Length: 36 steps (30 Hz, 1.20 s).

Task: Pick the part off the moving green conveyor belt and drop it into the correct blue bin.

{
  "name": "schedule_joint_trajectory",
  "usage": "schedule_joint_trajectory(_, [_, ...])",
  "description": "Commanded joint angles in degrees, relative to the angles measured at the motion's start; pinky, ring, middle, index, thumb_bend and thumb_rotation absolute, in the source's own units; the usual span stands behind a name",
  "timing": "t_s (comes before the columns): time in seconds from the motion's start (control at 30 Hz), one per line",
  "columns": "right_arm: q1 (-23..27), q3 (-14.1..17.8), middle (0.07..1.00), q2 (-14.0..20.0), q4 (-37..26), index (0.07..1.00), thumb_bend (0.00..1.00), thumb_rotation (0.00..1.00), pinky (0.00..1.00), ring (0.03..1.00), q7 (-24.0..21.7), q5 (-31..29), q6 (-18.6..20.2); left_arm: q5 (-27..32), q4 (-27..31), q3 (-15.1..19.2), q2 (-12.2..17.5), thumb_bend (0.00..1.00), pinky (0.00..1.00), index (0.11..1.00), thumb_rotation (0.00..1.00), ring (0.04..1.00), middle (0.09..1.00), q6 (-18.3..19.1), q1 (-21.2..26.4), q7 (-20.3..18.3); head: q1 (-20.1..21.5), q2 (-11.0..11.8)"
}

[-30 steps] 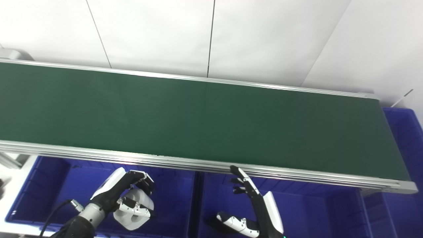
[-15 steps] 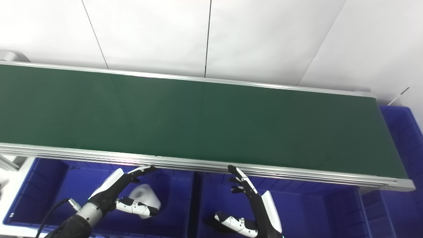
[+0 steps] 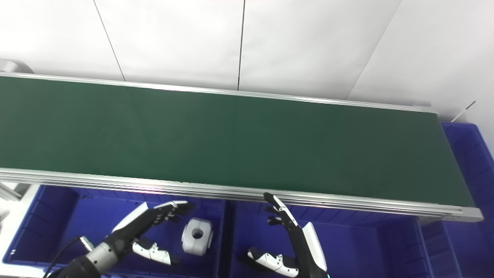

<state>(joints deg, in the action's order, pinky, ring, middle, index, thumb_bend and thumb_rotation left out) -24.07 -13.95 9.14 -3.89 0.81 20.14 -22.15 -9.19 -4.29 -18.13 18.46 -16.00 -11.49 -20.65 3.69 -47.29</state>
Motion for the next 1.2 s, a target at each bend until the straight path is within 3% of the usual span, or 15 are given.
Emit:
schedule_joint_trajectory(0.0, [-0.06, -0.08, 0.923, 0.24, -1.89, 0.932, 0.78, 0.65, 0.71, 0.854, -0.83, 0.93, 1.46, 1.57, 0.15, -0.15, 0.95, 0.93, 0.83, 0.881, 0.41, 0.891, 0.909, -3.81, 0.85, -0.92, 0.31, 0.04])
schedule_joint_trajectory(0.27, [-0.44, 0.35, 0.94, 0.03, -2.3, 0.948, 0.79, 0.59, 0.76, 0.888, -1.64, 0.94, 2.66, 5.72, -1.81, 0.47, 0.26, 0.94, 0.87, 0.942, 0.37, 0.943, 0.975, -6.79, 0.56, -2.25, 0.95, 0.41])
schedule_joint_trajectory(0.6, [-0.75, 0.79, 0.937, -0.38, -2.13, 0.95, 0.78, 0.55, 0.76, 0.883, -1.09, 2.86, 4.25, 6.29, -5.4, 2.5, -2.01, 0.94, 0.88, 0.997, 0.39, 0.945, 0.985, -10.27, 0.21, -0.19, 1.93, 1.73])
schedule_joint_trajectory(1.17, [-2.54, 2.22, 0.918, -0.65, -2.51, 0.942, 0.76, 0.53, 0.74, 0.869, 0.91, 3.24, 3.25, 6.12, -3.71, 3.45, -4.35, 0.91, 0.88, 0.999, 0.39, 0.939, 0.993, -10.91, -1.81, 3.78, 2.26, 1.84])
